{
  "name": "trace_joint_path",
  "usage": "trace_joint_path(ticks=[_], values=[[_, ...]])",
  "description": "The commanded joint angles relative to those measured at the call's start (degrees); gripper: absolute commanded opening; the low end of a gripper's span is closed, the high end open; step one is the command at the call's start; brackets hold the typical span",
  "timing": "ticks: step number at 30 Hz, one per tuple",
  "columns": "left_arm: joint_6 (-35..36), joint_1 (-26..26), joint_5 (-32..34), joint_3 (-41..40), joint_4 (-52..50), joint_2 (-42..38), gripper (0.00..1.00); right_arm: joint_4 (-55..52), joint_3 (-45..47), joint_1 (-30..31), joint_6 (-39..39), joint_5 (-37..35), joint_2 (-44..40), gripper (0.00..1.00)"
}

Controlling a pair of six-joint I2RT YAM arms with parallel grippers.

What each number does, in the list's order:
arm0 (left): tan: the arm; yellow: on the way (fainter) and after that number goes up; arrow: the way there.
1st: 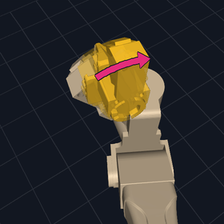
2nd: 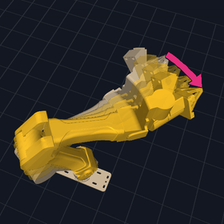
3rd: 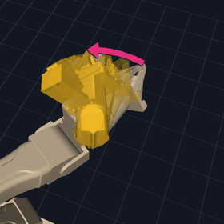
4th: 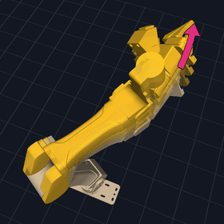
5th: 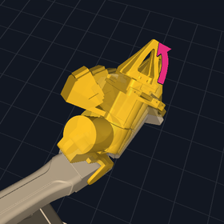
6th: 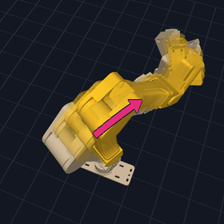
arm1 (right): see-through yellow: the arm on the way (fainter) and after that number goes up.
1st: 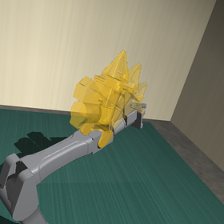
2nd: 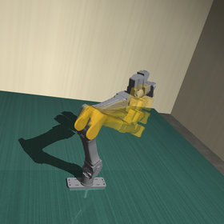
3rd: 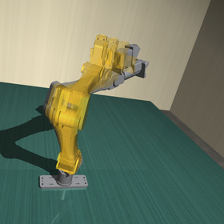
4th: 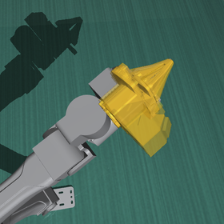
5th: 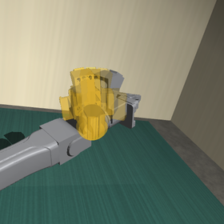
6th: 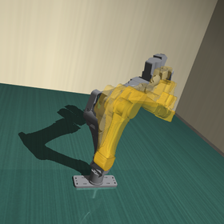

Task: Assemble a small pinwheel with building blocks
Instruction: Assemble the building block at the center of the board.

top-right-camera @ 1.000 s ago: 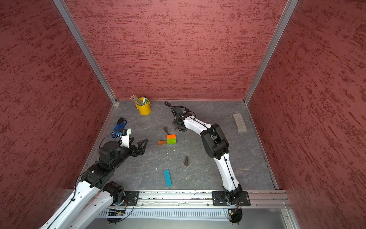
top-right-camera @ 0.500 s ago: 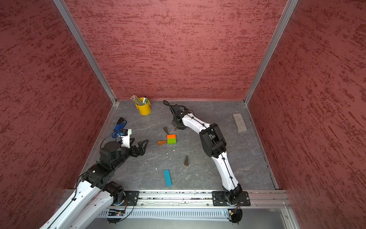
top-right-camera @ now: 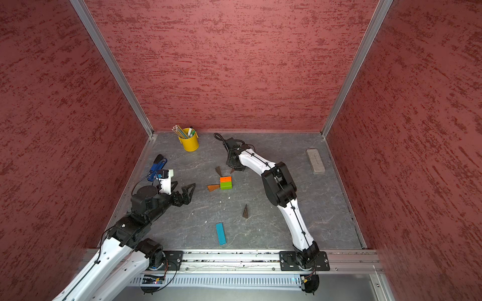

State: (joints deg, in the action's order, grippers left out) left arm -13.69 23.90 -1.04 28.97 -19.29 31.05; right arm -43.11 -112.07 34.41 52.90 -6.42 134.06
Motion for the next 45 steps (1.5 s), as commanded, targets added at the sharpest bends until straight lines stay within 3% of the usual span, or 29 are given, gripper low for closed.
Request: trace_joint_path(ticks=[1, 27, 36, 45], values=[[-0.19, 0.26, -0.36, -0.41, 1.01, -0.72, 1.0, -0.66, -1.48, 0.39, 0.18, 0.27, 1.16, 0.12], [-0.11, 0.71, -0.54, -0.34, 1.1, -1.32, 1.0, -7.07, -5.43, 1.73, -0.17, -2.46, 3.2, 0.15], [-0.02, 0.71, -0.71, -0.14, 0.76, -1.33, 1.0, -5.84, -5.92, 1.73, -0.13, -2.57, 3.31, 0.39], [0.16, 0.71, -0.98, -0.07, 0.74, -1.21, 1.0, -4.76, -6.69, 1.75, -0.98, -3.98, 2.84, 0.48]])
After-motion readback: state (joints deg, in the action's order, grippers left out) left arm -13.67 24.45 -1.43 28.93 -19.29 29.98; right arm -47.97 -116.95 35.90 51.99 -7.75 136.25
